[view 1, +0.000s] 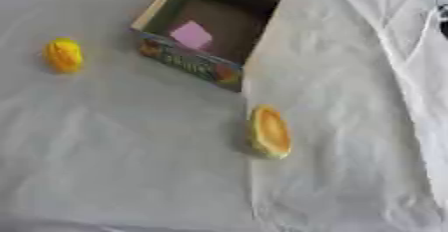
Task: Pick up objects on the table and place them in the box.
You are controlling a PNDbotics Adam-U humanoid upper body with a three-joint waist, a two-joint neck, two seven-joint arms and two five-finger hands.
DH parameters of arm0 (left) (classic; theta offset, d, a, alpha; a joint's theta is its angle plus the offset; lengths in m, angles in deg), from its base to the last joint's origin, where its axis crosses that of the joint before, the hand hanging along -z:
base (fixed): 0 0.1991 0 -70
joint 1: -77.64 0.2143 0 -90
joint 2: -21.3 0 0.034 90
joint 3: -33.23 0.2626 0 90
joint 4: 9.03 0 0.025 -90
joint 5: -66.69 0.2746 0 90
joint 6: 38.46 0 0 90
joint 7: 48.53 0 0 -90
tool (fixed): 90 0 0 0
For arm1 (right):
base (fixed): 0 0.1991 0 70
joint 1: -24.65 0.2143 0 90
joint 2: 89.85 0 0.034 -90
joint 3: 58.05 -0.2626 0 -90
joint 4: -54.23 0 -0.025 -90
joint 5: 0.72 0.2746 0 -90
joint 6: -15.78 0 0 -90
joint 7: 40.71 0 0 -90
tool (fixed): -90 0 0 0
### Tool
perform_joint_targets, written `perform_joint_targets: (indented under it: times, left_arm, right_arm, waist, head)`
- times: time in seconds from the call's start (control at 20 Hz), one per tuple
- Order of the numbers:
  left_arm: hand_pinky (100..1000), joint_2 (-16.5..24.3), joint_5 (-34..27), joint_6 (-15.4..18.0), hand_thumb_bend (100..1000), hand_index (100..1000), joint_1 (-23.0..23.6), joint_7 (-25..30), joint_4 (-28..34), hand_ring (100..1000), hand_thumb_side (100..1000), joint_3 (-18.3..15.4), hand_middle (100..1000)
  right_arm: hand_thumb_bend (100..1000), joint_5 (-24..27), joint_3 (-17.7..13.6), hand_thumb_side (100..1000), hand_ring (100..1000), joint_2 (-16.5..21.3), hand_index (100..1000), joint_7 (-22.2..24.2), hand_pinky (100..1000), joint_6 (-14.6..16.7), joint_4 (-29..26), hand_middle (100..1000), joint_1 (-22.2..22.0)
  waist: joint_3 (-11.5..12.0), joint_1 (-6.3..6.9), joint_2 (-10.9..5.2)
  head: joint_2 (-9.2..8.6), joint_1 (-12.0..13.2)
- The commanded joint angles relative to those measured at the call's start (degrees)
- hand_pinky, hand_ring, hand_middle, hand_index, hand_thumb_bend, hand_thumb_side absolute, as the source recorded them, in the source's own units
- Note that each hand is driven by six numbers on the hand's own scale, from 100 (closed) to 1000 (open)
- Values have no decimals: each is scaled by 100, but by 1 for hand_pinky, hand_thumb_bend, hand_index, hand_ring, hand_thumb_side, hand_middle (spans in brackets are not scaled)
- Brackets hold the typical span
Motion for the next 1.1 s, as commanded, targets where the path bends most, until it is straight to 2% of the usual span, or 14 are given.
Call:
perform_joint_targets:
  times: [0.05, 0.45, 0.6, 0.75, 1.0, 1.1]
  left_arm:
    - [753, 117, 10, 5, 106, 838, -43, 7, 99, 767, 394, -40, 732]
    - [753, 120, 7, 4, 106, 838, -42, 12, 99, 766, 394, -38, 732]
    - [753, 121, 5, 1, 104, 838, -38, 15, 99, 766, 395, -34, 732]
    - [753, 143, 0, -1, 103, 838, -35, 33, 99, 766, 394, -15, 732]
    - [753, 176, -16, -2, 100, 838, -40, 71, 99, 766, 395, 22, 732]
    - [753, 185, -28, -3, 100, 838, -41, 89, 99, 766, 396, 36, 732]
  right_arm:
    - [100, -36, -65, 580, 774, 146, 771, -5, 888, -1, -87, 736, 42]
    - [100, -39, -60, 579, 774, 152, 771, 0, 888, 4, -87, 737, 33]
    - [100, -92, -3, 569, 780, 265, 777, 87, 887, -17, -87, 744, 17]
    - [100, -333, 201, 552, 793, 702, 791, 417, 886, -23, -87, 759, -15]
    - [100, -1169, 751, 412, 819, 1706, 839, 1293, 876, -9, -87, 800, 37]
    - [100, -1523, 987, 426, 828, 2042, 856, 1633, 874, -57, -87, 815, 106]
  waist:
    - [1, 9, -121]
    - [0, 6, -125]
    - [5, 2, -128]
    - [16, -18, -137]
    - [54, -55, -151]
    - [74, -66, -154]
  head:
    - [-8, -50]
    - [-14, -40]
    - [-13, -34]
    - [-3, -12]
    - [5, -1]
    - [10, -14]
